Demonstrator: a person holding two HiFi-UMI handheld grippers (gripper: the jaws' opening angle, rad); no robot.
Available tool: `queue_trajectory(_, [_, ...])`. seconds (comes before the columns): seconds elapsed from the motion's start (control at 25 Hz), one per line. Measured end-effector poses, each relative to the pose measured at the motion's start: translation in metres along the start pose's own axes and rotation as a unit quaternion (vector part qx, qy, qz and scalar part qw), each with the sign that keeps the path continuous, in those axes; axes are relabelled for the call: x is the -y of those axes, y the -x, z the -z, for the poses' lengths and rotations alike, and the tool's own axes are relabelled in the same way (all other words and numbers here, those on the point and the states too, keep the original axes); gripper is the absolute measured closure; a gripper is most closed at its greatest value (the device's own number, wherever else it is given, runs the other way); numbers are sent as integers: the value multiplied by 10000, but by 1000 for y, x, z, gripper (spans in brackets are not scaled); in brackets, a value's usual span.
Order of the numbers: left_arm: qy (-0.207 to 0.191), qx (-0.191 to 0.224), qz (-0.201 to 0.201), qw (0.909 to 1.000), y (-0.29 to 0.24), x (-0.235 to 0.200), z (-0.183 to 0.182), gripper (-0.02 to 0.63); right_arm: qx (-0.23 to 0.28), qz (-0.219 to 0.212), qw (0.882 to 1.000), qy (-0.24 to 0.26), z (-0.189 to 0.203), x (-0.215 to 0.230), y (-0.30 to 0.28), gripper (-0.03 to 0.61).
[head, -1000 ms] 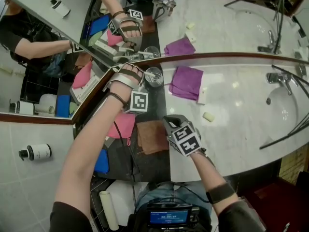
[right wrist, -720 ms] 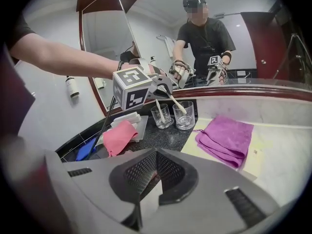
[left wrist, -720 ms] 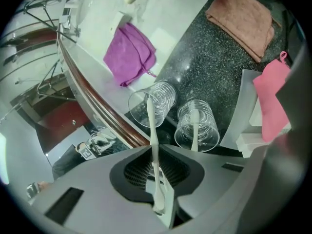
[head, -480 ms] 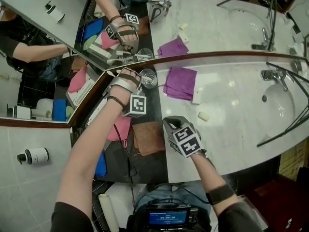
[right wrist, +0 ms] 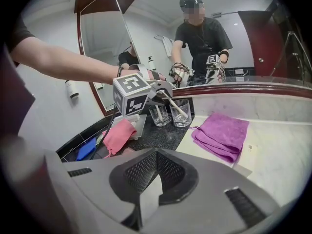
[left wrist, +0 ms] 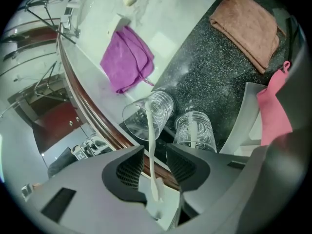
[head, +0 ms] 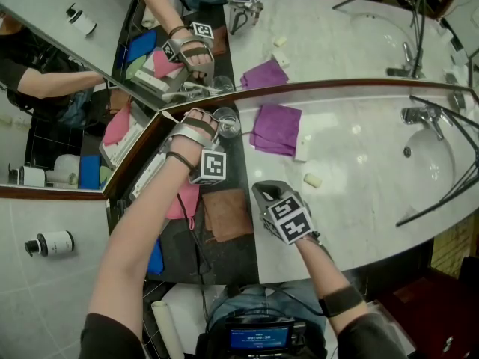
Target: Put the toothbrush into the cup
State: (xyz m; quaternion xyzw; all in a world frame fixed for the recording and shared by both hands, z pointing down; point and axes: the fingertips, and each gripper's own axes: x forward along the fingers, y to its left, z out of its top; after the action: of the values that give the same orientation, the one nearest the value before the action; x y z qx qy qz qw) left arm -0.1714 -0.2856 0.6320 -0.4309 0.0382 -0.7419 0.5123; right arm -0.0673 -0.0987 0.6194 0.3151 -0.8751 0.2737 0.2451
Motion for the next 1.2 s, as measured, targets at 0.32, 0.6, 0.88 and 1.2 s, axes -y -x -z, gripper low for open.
queue_trajectory(0.32, [185,14,234,9996,20,1,6,469,-28,-32,10000,37,0,-1,4,572])
queue_trajectory(0.6, [782,47,-74,9969,70,-25,26,488,-115,9,9996,240,-11,-1,30,572])
queue_trajectory(0.88, [2782,353,-508,9585,149,-54,46,612,-117,104,9982,585,-23,6,69,572])
queue_trajectory(1.2, [4411,243,-547,8955,203,-38,60,612,-89,248,9962,829,-31,21,114,572])
